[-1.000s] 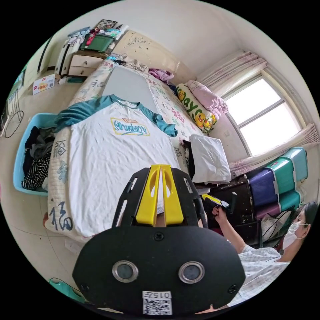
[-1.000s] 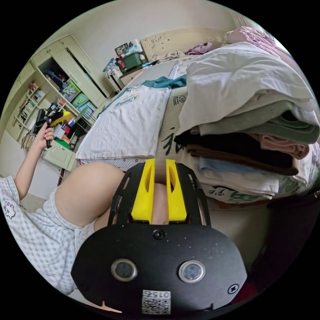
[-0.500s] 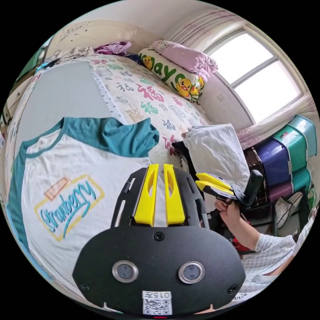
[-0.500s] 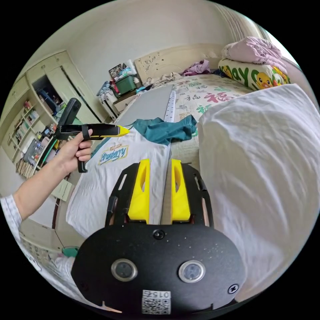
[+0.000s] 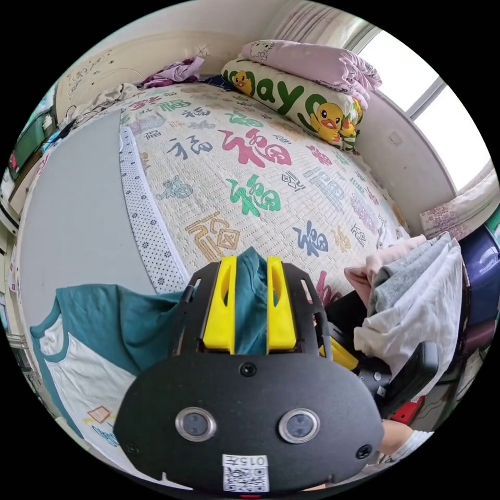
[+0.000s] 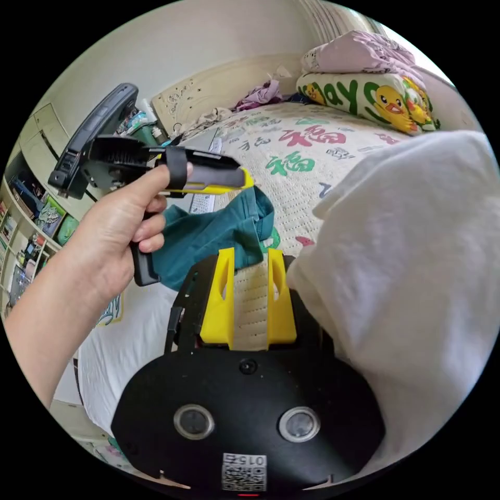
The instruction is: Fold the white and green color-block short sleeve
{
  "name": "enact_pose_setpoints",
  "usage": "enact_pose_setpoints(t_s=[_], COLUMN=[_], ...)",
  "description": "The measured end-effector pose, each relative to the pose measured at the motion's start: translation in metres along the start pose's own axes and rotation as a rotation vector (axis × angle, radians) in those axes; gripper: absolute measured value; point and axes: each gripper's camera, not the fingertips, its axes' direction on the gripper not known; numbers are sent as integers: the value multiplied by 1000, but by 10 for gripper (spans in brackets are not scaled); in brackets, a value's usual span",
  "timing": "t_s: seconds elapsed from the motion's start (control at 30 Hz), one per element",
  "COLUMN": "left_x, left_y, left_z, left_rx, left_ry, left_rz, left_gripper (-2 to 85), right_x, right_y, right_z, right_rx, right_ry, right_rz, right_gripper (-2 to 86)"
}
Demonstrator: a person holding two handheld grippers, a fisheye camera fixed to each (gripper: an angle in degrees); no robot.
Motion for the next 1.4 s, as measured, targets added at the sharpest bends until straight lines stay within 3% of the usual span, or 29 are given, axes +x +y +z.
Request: enact_pose_setpoints(t_s=[0.2, 0.3, 0.37, 0.57, 0.77, 0.93, 1.17, 1.4], left_x=[-21, -45, -69, -142, -210, -246, -265, -274], left_y=[-21, -12, 18, 148, 296, 339, 249, 149], left_z=[44, 14, -44, -161, -168, -164, -169, -111], left_rx=[-117, 32, 292, 473, 306, 173, 152, 167], left_ry=[39, 202, 271, 276, 214, 233, 236, 251], left_rz=[-71, -133, -159, -122, -259, -311, -254, -396], left_gripper=[44, 10, 2, -1, 13, 57, 84, 93], right_x=[-9, -17, -31, -113, -176, -170, -129, -142], right_y=[6, 18, 35, 100, 170, 201, 176, 165], right_z=[23, 18, -2, -69, -47, -23, -4, 47], right_rx=[-43, -35, 33, 178, 0, -116, -110, -126], right_ry=[25, 21, 53, -9, -113, -56, -17, 82], right_rz=[-37, -90, -168, -478, -678, -659, -596, -686], right_gripper=[57, 31, 21, 13, 18, 36, 69, 83])
